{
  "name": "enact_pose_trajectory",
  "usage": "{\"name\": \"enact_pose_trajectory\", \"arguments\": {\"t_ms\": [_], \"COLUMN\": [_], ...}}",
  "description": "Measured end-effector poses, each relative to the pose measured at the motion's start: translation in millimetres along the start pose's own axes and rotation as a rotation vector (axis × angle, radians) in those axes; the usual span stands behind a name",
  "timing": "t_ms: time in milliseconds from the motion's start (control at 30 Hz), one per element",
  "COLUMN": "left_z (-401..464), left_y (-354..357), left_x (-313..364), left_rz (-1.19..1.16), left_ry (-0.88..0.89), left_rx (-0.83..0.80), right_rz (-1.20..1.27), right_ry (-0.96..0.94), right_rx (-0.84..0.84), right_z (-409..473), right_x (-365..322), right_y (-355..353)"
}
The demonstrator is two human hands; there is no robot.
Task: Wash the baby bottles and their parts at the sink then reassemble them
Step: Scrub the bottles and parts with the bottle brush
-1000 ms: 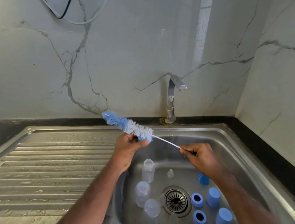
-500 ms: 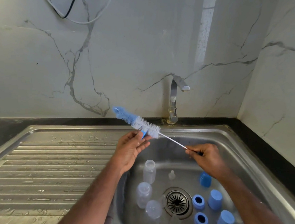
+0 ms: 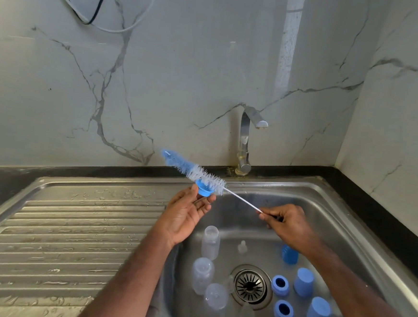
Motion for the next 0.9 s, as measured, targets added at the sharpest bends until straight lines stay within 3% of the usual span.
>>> {"name": "enact_pose_trajectory", "arguments": {"t_ms": [233,433,600,767,900], "left_z": [1,3,0,-2,1], "left_y": [-4,-13,-14,1,-6], "left_x": [5,11,9,-3,7], "left_rz": [-0.201,-0.204,-0.216,-0.222,-0.272], "left_ry": [0.047,0.094,0.048,-0.025,0.032], "left_rx": [0.12,0.242,0.258,0.217,0.239], "right_rz": [0.056,0.174,0.051,0.014,-0.003], "right_ry": [0.044,0.062,0.022,-0.058,0.066], "right_rx": [0.019,0.19,0.048,0.107,0.052], "right_z": [-1,-3,-4,-3,0], "right_x": [4,2,-1,-12,10], "right_y": [-3,-16,-5,6,-11]}}
Point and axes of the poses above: each hand's wrist, its own z-axis towards the middle knuckle, its own y-axis out of the palm, x = y × z, the point moved 5 cm from there along z, towards the middle knuckle, and after that the axes turned 5 degrees about y, right-handed, at the moved point
